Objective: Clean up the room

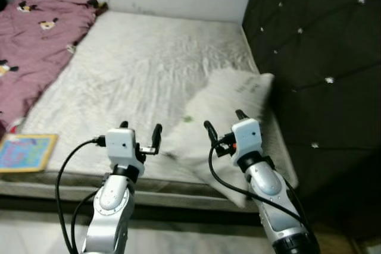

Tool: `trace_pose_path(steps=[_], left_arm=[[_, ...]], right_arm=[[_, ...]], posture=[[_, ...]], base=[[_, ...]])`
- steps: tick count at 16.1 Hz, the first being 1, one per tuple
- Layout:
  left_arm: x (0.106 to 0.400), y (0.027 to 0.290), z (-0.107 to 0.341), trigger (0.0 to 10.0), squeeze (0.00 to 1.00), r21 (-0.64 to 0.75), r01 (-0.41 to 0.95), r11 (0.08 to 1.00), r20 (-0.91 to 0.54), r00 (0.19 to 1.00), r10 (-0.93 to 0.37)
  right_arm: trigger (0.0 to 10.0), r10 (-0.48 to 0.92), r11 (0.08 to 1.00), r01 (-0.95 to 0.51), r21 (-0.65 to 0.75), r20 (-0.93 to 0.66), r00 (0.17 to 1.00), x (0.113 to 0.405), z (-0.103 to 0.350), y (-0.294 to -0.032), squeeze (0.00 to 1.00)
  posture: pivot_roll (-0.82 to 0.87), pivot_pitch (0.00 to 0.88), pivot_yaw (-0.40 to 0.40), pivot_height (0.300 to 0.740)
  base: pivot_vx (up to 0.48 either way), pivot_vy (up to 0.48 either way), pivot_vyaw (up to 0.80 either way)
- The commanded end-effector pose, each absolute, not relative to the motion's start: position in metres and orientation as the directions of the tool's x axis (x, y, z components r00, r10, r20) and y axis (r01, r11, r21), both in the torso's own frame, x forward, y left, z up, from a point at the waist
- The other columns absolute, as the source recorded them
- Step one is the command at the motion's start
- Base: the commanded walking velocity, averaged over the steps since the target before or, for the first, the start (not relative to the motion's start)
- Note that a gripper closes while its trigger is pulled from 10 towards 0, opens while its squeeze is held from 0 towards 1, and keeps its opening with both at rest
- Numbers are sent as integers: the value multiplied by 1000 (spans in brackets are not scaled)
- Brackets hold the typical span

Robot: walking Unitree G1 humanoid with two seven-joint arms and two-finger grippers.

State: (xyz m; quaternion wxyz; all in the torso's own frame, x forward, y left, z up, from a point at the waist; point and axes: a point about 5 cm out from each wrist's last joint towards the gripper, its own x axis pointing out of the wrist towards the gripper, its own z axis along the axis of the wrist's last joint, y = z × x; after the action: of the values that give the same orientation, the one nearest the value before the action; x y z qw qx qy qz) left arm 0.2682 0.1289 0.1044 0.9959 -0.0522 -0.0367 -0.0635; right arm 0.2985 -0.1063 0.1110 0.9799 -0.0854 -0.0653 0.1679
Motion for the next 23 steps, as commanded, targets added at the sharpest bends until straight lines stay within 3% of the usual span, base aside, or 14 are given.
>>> trace_pose_path(steps=[1, 10, 23], left_arm=[[268, 121, 108, 10000, 0, -111, 153, 982, 98, 985, -142], [267, 119, 112, 10000, 0, -95, 204, 974, 130, 973, -191], [270, 119, 114, 10000, 0, -85, 205, 975, 140, 971, -192]], right_arm=[[10000, 315, 936, -292, -196, 102, 944, 299, 112, -116, 0], [10000, 303, 944, -286, -167, 93, 948, 301, 110, -117, 0], [10000, 306, 940, -283, -191, 101, 947, 305, 112, -116, 0]], posture=[[13, 73, -38, 740], [13, 75, -36, 740], [10, 66, -36, 740]], base=[[0, 0, 0], [0, 0, 0], [305, 0, 0]])
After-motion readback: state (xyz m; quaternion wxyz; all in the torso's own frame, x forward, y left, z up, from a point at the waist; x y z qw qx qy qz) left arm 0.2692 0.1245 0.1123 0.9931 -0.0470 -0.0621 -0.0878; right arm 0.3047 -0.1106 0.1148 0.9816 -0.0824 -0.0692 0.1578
